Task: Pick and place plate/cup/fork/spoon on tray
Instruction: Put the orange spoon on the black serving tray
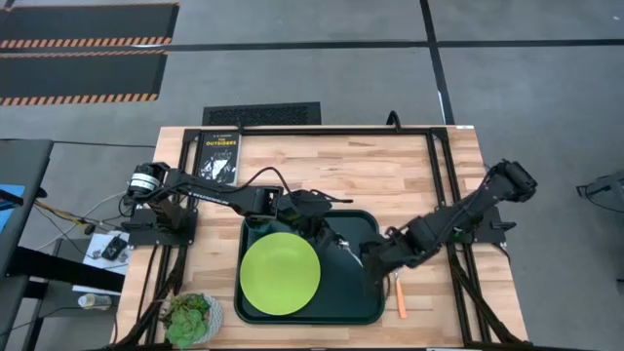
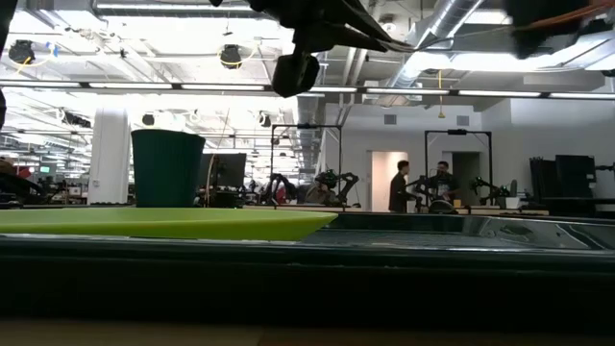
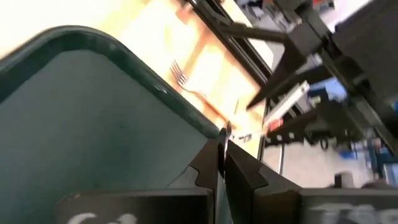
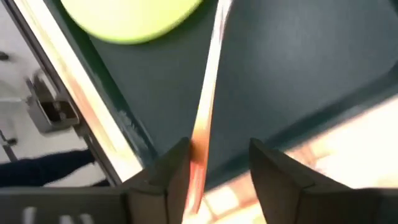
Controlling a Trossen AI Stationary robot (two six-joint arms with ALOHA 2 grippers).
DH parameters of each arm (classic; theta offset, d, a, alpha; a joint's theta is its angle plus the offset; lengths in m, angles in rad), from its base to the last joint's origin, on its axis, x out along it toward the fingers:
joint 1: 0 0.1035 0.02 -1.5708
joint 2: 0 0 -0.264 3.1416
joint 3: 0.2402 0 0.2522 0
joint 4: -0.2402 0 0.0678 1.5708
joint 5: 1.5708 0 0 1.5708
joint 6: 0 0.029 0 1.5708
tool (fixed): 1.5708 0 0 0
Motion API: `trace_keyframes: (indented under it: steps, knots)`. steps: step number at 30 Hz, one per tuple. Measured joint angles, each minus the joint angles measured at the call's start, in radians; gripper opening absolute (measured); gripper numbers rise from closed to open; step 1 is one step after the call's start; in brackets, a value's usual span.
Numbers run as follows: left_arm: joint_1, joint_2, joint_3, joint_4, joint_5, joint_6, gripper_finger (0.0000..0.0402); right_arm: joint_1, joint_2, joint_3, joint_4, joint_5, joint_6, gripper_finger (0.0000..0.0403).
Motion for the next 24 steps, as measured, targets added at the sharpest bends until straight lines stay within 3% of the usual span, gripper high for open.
trace_keyframes:
  steps: [8,19,24]
  knots:
    - [0.000,0.000,0.000,-0.006,0.038,0.034,0.0000,0.171,0.000,-0.001,-0.080,-0.010,0.179,0.0227]
    - [0.031,0.014,0.003,-0.004,0.110,0.158,0.0000,0.401,0.001,-0.001,-0.074,0.036,0.487,0.0220]
    - [0.065,0.059,0.038,-0.133,0.149,0.263,0.0000,0.429,0.002,-0.001,-0.084,0.077,0.564,0.0220]
